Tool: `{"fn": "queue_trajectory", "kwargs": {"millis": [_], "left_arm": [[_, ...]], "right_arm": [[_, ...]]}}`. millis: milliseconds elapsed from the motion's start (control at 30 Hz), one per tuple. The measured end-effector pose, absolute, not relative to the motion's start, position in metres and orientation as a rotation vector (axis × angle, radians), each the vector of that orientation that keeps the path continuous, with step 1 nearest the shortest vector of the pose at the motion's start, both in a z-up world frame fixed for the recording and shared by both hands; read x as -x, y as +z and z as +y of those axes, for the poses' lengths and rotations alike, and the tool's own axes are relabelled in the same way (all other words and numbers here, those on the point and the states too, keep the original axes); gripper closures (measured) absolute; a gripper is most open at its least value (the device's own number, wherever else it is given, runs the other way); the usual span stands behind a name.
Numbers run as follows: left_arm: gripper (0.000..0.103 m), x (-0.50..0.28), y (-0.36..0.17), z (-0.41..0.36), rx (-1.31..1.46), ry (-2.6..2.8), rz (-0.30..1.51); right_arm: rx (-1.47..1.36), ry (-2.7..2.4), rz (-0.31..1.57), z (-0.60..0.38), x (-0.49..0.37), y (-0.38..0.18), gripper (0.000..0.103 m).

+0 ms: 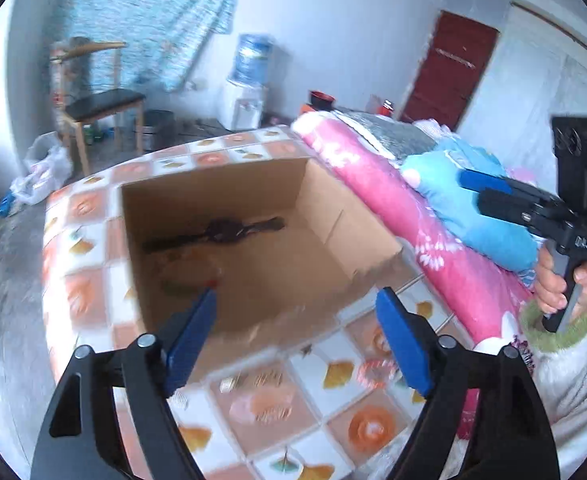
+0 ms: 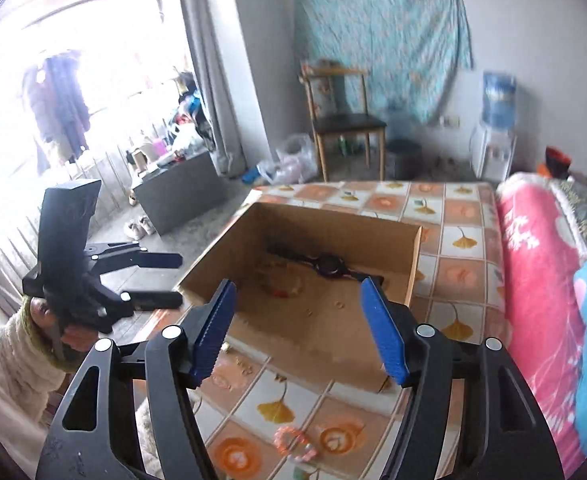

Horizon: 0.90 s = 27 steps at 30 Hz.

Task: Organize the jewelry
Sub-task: 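Move the right tool back out of the box to the table, then move the open right gripper toward the pink bead bracelet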

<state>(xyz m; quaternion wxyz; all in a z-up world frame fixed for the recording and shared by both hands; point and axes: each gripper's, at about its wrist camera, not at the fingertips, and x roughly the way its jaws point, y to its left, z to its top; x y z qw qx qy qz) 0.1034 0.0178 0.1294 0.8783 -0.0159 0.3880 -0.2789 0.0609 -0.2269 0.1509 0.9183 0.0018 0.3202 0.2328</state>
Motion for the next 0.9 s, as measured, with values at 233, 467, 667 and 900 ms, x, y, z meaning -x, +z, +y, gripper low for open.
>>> {"fn": "queue_trajectory", "kwargs": {"millis": [233,467,667,900], "left_arm": [[0.021,-0.069,0.041,0.03,0.07,-0.401,0.867],[0.021,-0.064,-0.009,0.005,0.059,-0.421,0.864],[0.026,-0.063,-0.022,-0.03,-0.026,-0.493,0.847],[0.064,-0.076,-0.032,-0.049,-0.144,-0.472,0.875]], "right_arm": [[-0.033,0.412,0.799,-0.206,-0.05,0.069,0.039],[0.001,0.405,0.945,-0.174,-0.077,0.012,0.048],[0.042,0.439,0.973,-0.159,-0.095,-0.006,0.061],[0.11,0.477,0.995,-0.145,-0.11,-0.022,0.069]]}}
